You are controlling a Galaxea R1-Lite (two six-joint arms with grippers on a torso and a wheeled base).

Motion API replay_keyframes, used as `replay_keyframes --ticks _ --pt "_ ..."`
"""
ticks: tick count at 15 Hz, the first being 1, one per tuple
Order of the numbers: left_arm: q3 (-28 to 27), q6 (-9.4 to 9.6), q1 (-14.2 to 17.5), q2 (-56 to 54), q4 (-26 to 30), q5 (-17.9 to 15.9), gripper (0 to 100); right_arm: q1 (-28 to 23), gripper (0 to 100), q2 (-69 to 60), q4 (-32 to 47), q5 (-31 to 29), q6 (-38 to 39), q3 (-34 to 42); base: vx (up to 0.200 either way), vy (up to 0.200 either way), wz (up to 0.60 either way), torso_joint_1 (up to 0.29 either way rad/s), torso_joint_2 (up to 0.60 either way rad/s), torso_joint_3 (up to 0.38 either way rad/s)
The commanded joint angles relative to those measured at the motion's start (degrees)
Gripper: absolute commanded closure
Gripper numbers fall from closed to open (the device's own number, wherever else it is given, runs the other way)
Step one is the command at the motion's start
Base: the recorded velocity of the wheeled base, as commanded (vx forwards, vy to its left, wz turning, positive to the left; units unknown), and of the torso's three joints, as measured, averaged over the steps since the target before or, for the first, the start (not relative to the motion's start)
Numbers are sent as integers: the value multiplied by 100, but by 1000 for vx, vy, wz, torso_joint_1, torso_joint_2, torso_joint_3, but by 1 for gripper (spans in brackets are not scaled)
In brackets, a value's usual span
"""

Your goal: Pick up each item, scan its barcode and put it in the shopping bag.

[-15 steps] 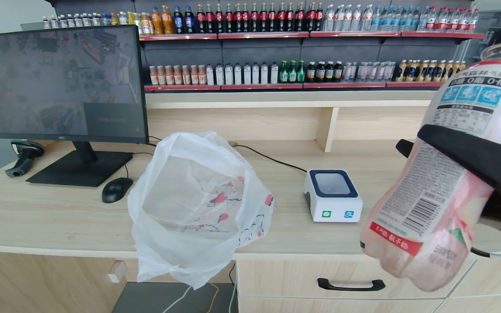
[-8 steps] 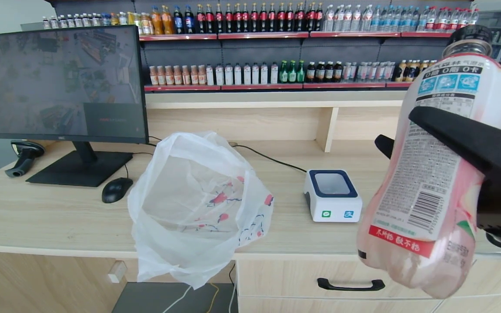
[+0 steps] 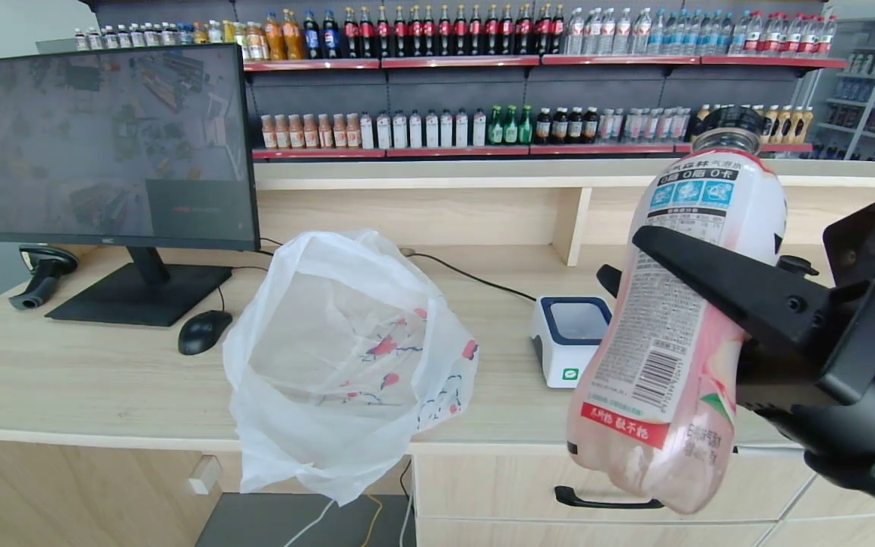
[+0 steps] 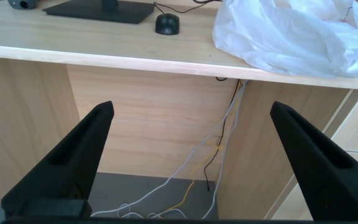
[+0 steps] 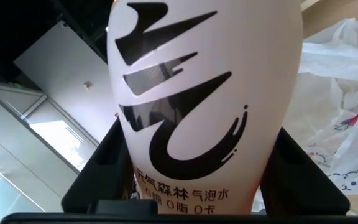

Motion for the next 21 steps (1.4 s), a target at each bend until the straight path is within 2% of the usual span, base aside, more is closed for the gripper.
replay_keyframes --ticks 1,3,14,16,19,21 --pt "0 -2 0 -2 -20 1 0 2 100 145 -171 6 11 77 0 0 0 0 0 0" --pt "0 -2 0 -2 -2 1 0 2 100 286 -408 24 11 156 0 0 0 0 0 0" --pt "0 -2 0 -2 -2 1 0 -7 100 330 -426 24 -24 138 0 0 0 0 0 0" --pt "0 -2 0 -2 -2 1 0 -174 100 330 -426 24 -165 121 0 0 0 0 0 0" --pt "0 -2 0 -2 -2 1 0 -631 100 373 -417 32 -1053 94 0 0 0 0 0 0" --pt "0 -2 0 -2 -2 1 0 -965 100 567 -426 32 -2028 138 0 0 0 0 0 0"
